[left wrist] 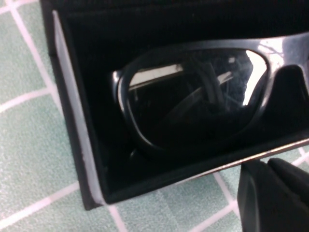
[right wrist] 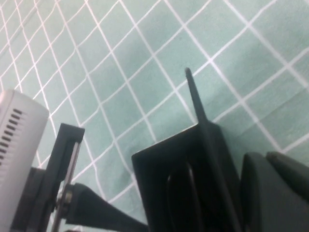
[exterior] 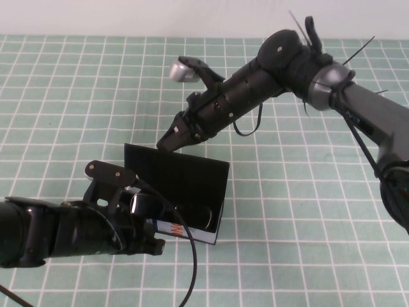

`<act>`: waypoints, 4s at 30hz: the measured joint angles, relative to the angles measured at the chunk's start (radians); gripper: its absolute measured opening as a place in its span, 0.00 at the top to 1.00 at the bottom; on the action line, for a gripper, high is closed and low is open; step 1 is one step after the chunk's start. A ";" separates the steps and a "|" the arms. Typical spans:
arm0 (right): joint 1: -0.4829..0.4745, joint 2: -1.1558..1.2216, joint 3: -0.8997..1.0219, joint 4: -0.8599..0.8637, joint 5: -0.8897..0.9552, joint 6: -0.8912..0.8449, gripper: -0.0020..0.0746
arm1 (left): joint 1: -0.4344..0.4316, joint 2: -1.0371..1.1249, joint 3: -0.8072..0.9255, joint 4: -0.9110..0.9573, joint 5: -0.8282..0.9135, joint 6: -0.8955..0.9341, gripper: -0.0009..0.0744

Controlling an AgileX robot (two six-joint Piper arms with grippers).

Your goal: Return glasses to glasses case

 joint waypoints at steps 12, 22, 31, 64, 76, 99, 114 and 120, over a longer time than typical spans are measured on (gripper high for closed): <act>0.077 0.000 0.051 -0.016 0.000 0.004 0.99 | 0.000 0.000 0.000 -0.002 -0.016 0.000 0.99; 0.123 0.000 0.118 -0.050 -0.002 -0.010 0.99 | -0.002 0.000 0.000 -0.004 -0.019 0.000 0.99; 0.113 0.000 0.110 -0.055 -0.002 -0.048 0.99 | -0.002 -0.006 0.000 0.031 -0.019 0.035 0.99; -0.029 -0.907 0.447 -0.180 0.017 -0.062 0.99 | 0.224 -0.529 -0.246 1.128 0.734 -0.653 0.99; -0.029 -1.432 1.069 -0.602 -0.353 0.236 0.99 | 0.508 -0.828 -0.408 0.843 0.792 -0.696 0.99; -0.029 -2.275 1.764 -0.634 -0.814 0.395 0.99 | 0.444 -1.245 -0.050 0.760 0.723 -0.766 0.99; -0.029 -2.277 1.764 -0.635 -0.812 0.395 0.99 | 0.444 -1.245 -0.048 0.728 0.649 -0.766 0.99; -0.029 -2.277 1.764 -0.635 -0.812 0.395 0.99 | 0.444 -1.245 -0.048 0.728 0.649 -0.766 0.99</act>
